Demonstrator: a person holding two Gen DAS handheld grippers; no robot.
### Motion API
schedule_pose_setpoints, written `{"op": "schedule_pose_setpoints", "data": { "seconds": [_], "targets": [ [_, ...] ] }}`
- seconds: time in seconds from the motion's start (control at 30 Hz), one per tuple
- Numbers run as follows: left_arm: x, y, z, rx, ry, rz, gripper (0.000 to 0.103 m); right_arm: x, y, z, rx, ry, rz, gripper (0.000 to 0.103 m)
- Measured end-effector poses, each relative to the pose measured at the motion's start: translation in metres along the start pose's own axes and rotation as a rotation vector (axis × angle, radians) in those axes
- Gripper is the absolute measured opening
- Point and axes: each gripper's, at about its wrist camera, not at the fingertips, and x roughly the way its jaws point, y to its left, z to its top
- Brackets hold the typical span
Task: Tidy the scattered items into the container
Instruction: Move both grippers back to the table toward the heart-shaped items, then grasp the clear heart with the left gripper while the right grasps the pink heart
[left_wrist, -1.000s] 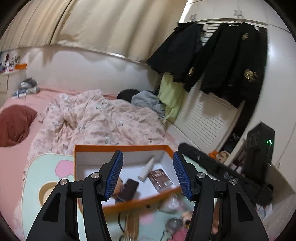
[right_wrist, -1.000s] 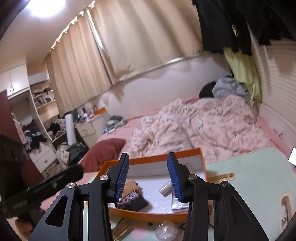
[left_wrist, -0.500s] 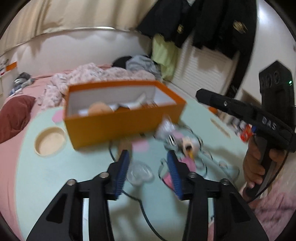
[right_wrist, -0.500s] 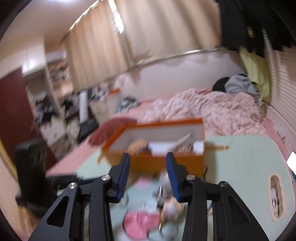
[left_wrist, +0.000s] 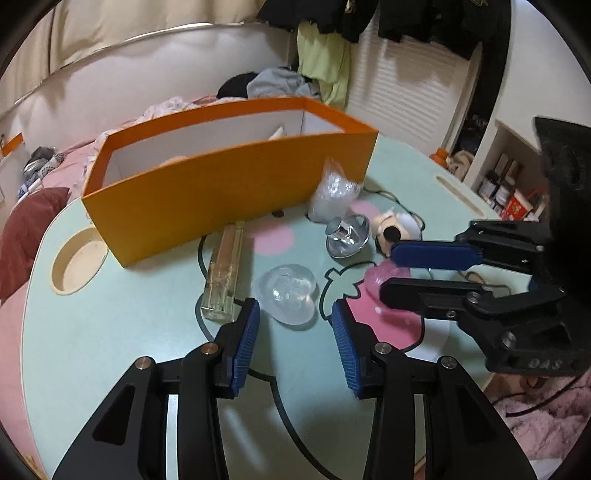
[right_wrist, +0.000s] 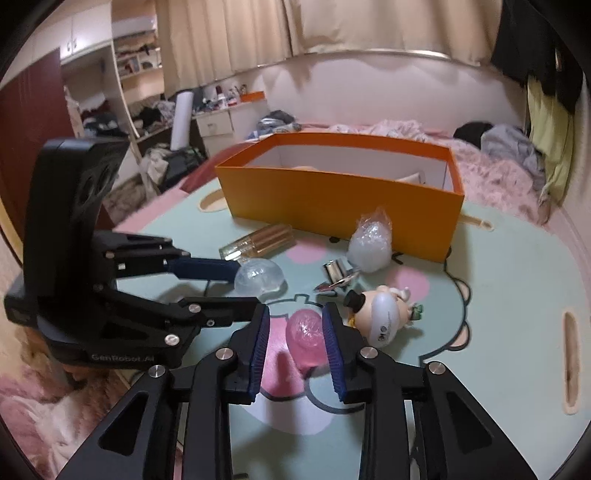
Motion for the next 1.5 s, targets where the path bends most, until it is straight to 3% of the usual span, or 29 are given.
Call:
{"op": "schedule_pose_setpoints", "data": {
  "seconds": [0.07, 0.13, 0.17, 0.4, 0.47, 0.5, 0.53, 0.6, 0.8, 1.03, 1.17, 1.37, 1.5],
  "targets": [
    [0.002, 0.000, 0.002, 0.005, 0.006, 0.019, 0.043, -0.003, 0.005, -0.004, -0.031, 0.013, -0.010, 0.041],
    [0.005, 0.001, 0.003, 0.006, 0.010, 0.024, 0.043, -0.001, 0.009, -0.010, -0.039, 0.036, -0.011, 0.060],
    [0.006, 0.000, 0.004, 0.007, 0.010, 0.025, 0.043, 0.000, 0.010, -0.012, -0.041, 0.041, -0.013, 0.060],
    [0.022, 0.000, 0.015, 0.025, 0.021, 0.068, 0.046, 0.014, 0.011, -0.012, -0.049, 0.071, -0.074, 0.060],
    [0.022, -0.001, 0.014, 0.032, 0.018, 0.057, 0.046, 0.015, 0.011, -0.012, -0.052, 0.071, -0.094, 0.052],
    [0.021, -0.002, 0.012, 0.041, 0.014, 0.057, 0.046, 0.015, 0.010, -0.012, -0.056, 0.069, -0.115, 0.040],
    [0.019, -0.002, 0.011, 0.045, 0.011, 0.054, 0.046, 0.016, 0.010, -0.012, -0.058, 0.068, -0.121, 0.038],
    [0.016, -0.001, 0.009, 0.046, 0.005, 0.048, 0.039, 0.015, 0.007, -0.012, -0.040, 0.065, -0.103, 0.038],
    [0.001, 0.011, 0.010, -0.007, -0.061, 0.018, 0.039, 0.005, 0.006, -0.012, -0.019, 0.016, -0.083, 0.037],
    [-0.042, 0.015, 0.019, -0.046, -0.175, -0.008, 0.039, -0.020, 0.005, 0.002, 0.031, -0.091, 0.047, 0.037],
    [-0.070, 0.018, 0.039, -0.035, -0.248, -0.001, 0.040, -0.037, 0.003, 0.025, 0.045, -0.162, 0.025, 0.037],
    [-0.095, 0.032, 0.095, -0.027, -0.352, 0.067, 0.040, -0.055, -0.012, 0.087, 0.102, -0.263, -0.089, 0.037],
    [-0.085, 0.049, 0.138, -0.045, -0.346, 0.113, 0.040, -0.037, -0.025, 0.129, 0.121, -0.312, -0.158, 0.037]
  ]
}}
